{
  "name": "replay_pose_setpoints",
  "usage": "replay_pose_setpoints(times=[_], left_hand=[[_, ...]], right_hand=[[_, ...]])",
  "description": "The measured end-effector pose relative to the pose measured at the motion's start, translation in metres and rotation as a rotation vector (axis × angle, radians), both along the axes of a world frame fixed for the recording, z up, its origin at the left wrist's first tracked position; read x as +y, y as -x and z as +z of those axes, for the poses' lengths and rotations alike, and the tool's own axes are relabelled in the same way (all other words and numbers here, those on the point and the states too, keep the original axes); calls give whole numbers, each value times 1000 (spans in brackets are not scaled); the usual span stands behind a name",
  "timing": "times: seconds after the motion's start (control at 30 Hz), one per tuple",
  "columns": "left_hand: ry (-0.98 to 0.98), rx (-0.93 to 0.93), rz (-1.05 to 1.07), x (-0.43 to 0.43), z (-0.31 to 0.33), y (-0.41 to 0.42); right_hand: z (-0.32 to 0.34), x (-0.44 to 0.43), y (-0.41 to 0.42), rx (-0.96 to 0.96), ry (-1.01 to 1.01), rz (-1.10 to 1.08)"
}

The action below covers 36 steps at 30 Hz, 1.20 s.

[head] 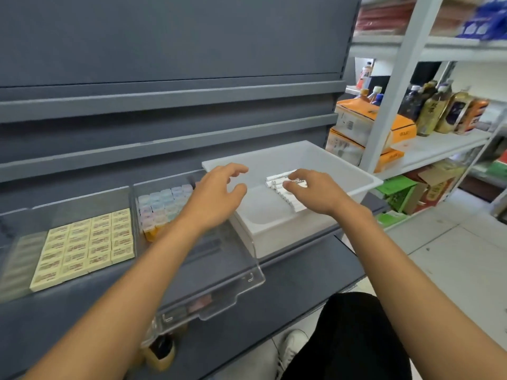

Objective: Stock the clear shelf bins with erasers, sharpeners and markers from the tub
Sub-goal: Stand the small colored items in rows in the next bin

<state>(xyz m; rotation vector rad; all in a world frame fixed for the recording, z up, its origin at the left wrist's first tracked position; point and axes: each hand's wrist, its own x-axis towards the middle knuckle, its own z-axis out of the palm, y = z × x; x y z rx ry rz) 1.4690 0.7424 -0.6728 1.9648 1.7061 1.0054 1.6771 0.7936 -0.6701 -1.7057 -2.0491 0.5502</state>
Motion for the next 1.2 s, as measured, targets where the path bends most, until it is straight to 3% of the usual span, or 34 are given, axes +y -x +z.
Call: replay_pose_setpoints(times=[0.17, 0.37, 0.5, 0.73, 0.9, 1.07, 1.2], left_hand=[[29, 264, 35, 32, 2, -13], [118, 335, -10, 88, -2, -8], [271, 482, -125, 126, -12, -6], [773, 924, -217, 183, -37, -5], [812, 1175, -249, 193, -59, -19], [865, 1163, -335, 195, -60, -20], [838, 809, -559, 185, -47, -51]], right_hand=[[-13, 24, -22, -146, -6, 22], [-18, 64, -14, -80, -8, 59], [-37, 85, 4, 45, 3, 75], [-38, 114, 15, -30, 46, 183], [-47, 126, -10, -39, 171, 160], [-47, 134, -22, 13, 168, 206], [-43, 143, -42, -6, 111, 164]])
